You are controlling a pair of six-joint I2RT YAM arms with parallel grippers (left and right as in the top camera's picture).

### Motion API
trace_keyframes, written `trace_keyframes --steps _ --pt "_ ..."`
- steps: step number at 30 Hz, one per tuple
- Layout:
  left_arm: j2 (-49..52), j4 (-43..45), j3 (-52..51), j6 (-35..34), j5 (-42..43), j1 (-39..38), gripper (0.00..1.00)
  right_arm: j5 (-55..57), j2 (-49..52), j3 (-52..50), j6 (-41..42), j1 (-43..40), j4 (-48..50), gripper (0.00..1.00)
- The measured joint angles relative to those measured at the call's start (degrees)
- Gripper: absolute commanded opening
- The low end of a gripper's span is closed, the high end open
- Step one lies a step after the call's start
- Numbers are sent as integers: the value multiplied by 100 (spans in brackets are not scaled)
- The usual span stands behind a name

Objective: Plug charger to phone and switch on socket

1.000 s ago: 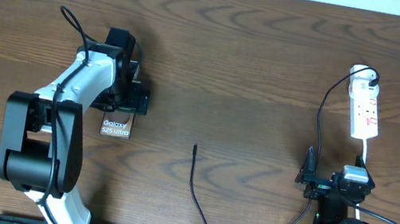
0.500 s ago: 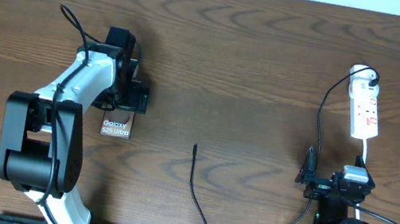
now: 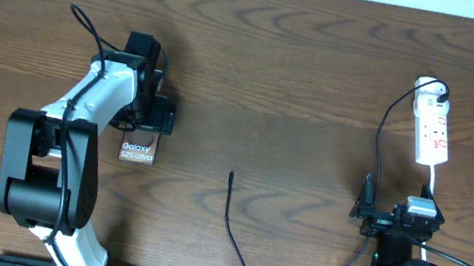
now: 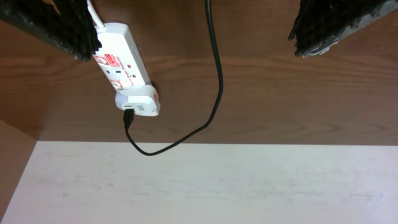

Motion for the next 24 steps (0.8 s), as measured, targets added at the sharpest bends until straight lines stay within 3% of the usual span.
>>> trace_keyframes --steps 24 --pt "302 109 2 7 44 48 98 0 0 0 0 0 -2 99"
